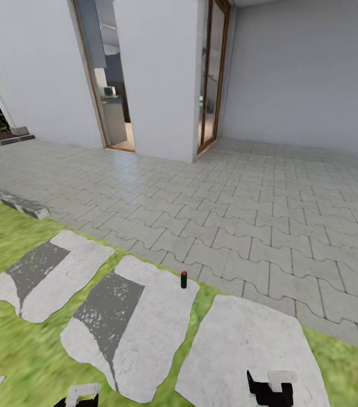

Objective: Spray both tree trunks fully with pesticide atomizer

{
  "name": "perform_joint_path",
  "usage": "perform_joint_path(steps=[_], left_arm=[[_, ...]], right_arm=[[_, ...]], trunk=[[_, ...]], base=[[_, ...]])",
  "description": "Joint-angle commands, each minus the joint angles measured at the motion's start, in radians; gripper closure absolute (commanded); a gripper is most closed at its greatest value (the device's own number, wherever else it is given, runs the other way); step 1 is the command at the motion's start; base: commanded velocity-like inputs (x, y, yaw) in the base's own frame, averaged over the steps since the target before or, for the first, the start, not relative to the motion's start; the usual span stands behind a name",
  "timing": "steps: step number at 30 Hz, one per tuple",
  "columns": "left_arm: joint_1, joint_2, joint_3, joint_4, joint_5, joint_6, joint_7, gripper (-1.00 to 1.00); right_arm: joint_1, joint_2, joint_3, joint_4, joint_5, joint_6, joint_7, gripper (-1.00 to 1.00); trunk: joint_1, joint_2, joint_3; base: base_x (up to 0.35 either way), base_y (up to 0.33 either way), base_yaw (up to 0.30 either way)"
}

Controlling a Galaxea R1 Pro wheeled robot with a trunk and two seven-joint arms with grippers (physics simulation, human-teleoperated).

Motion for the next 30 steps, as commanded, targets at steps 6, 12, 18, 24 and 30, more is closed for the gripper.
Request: perform_joint_path(steps=[6,12,18,24,30], left_arm=[[0.000,0.000,0.000,0.000,0.000,0.000,0.000,-1.00],[0.000,0.000,0.000,0.000,0.000,0.000,0.000,-1.00],[0.000,0.000,0.000,0.000,0.000,0.000,0.000,-1.00],[0.000,0.000,0.000,0.000,0.000,0.000,0.000,-1.00],[0.000,0.000,0.000,0.000,0.000,0.000,0.000,-1.00]], right_arm=[[0.000,0.000,0.000,0.000,0.000,0.000,0.001,-1.00],[0.000,0.000,0.000,0.000,0.000,0.000,0.000,-1.00],[0.000,-0.001,0.000,0.000,0.000,0.000,0.001,-1.00],[0.000,-0.001,0.000,0.000,0.000,0.000,0.001,-1.00],[0.000,-0.002,0.000,0.000,0.000,0.000,0.001,-1.00]], trunk=[[0.000,0.000,0.000],[0.000,0.000,0.000],[0.000,0.000,0.000],[0.000,0.000,0.000],[0.000,0.000,0.000]], base=[[0.279,-0.166,0.000],[0.265,-0.174,0.000],[0.240,-0.193,0.000],[0.236,-0.196,0.000],[0.234,-0.198,0.000]])
